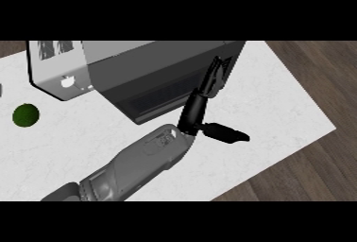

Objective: Pick up the milk, place it into the microwave and close the microwave

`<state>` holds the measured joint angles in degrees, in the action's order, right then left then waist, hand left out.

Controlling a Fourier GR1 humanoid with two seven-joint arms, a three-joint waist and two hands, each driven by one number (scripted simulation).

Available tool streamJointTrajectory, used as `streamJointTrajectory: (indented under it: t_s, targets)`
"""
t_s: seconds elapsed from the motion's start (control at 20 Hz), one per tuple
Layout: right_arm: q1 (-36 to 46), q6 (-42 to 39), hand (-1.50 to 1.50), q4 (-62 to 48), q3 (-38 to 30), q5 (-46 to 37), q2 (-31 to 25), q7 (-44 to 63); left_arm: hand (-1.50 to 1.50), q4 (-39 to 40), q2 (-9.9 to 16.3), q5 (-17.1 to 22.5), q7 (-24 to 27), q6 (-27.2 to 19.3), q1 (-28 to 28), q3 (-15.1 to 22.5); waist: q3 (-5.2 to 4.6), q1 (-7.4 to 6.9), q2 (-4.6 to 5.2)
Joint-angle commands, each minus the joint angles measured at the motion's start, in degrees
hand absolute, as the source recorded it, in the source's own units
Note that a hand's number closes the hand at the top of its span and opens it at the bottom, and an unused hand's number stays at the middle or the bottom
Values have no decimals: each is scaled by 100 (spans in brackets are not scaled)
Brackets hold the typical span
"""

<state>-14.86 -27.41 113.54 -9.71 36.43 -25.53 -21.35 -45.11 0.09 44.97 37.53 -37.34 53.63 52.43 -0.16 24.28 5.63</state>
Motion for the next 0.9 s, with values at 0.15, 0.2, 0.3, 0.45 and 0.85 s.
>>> streamJointTrajectory:
  t_s: [0.15, 0.2, 0.3, 0.45, 0.85]
  targets:
    - [45, -36, -150, -50, -37, 184, -95, 112, -150, 230, -9, 282, -23, 14, 309, -56, 12, 59, 20]
    - [97, -47, -150, 0, -68, 228, -162, 148, -150, 238, -9, 302, 0, -14, 301, -39, 2, 80, 23]
    - [84, -73, -150, -38, -22, 246, -157, 172, -150, 252, -9, 367, 47, -4, 321, -38, 8, 51, 30]
    - [179, -107, -150, 14, -54, 349, -237, 209, -150, 241, -9, 457, 69, -37, 363, 13, 3, 29, -3]
    - [155, -169, -150, 11, -90, 509, -345, 309, 150, 428, -9, 851, -183, 166, 290, 60, 20, 71, 62]
